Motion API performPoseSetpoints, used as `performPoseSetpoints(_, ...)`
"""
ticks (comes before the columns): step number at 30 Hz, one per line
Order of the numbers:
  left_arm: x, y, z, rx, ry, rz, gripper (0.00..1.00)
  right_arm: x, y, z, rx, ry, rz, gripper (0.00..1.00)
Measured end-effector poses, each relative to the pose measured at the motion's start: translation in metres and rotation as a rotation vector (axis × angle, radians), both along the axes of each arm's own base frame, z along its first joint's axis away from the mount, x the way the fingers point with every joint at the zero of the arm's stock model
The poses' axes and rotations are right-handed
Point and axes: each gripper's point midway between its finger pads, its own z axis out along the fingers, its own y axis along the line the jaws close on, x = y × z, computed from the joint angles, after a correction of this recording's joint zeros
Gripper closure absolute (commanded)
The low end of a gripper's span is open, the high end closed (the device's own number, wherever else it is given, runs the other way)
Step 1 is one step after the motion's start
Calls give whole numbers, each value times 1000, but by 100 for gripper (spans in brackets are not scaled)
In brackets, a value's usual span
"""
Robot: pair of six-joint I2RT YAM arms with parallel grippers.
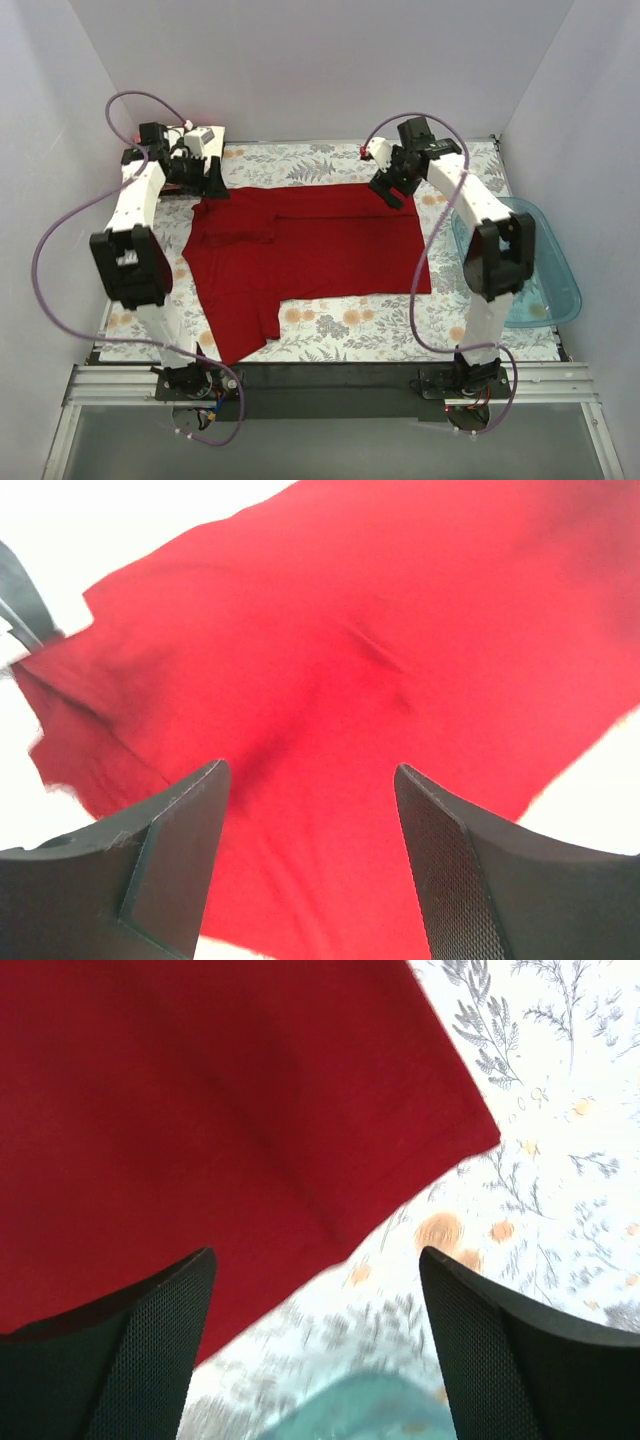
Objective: Fold and stack the t-shirts
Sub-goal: Fold the tshirt
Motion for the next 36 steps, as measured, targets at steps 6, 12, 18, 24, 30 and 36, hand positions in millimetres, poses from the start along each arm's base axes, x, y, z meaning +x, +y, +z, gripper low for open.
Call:
performPoseSetpoints(6,-113,-13,54,49,-124,-172,34,-106,-6,55,50,-33,156,13)
performPoseSetpoints(12,-190,-17,-7,34,78,-224,35,-207,-38,-36,-70,247,228,34)
performPoseSetpoints(18,-214,-17,-32,34,165,-225,37,-247,-63,-83,-164,364,242,40)
performPoseSetpoints(24,-212,-13,-32,68,135,-218,37,-232,-65,-93,-186,285,248,44)
performPoseSetpoints(30,-208,-9,-34,90,125,-209,38,-220,-62,-98,-188,237,246,55)
performPoseSetpoints(36,-210,-5,-46,123,112,-234,41,-223,-67,-107,-201,214,246,56)
